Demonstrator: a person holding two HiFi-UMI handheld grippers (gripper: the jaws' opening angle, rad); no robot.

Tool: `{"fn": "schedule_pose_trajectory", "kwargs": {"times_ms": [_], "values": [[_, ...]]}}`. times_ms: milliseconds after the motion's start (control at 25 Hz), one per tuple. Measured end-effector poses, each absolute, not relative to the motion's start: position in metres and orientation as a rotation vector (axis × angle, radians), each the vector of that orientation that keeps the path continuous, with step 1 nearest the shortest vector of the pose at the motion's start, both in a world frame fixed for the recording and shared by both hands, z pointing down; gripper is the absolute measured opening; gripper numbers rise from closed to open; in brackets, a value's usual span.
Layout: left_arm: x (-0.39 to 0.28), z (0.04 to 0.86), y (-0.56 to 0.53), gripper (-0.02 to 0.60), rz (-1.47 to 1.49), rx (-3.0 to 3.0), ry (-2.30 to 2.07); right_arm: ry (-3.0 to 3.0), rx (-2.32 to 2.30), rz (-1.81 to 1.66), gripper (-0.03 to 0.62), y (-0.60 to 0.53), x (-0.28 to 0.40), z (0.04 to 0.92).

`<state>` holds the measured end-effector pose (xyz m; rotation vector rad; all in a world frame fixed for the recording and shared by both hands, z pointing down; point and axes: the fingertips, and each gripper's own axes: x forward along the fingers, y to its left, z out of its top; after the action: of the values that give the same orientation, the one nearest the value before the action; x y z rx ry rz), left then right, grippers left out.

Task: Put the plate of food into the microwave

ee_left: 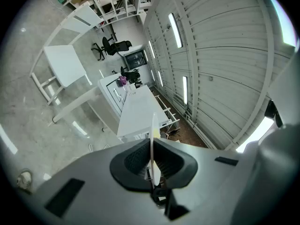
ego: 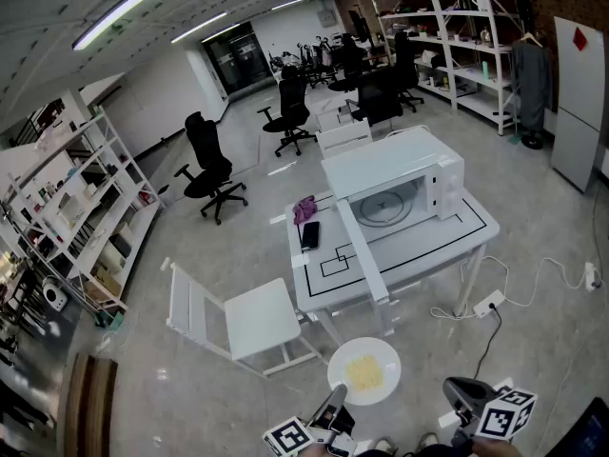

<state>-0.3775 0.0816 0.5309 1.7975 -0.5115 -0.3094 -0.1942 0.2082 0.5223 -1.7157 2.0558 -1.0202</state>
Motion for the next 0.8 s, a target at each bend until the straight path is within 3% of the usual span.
{"fn": "schedule_pose_trajectory", "kwargs": {"times_ms": [800], "values": [[-0.3777, 0.5304, 0.0845, 0.015, -0.291, 1.774, -0.502, 2.04, -1.709, -1.03, 0.0, 0.2033, -0.1994, 0.5254]]}}
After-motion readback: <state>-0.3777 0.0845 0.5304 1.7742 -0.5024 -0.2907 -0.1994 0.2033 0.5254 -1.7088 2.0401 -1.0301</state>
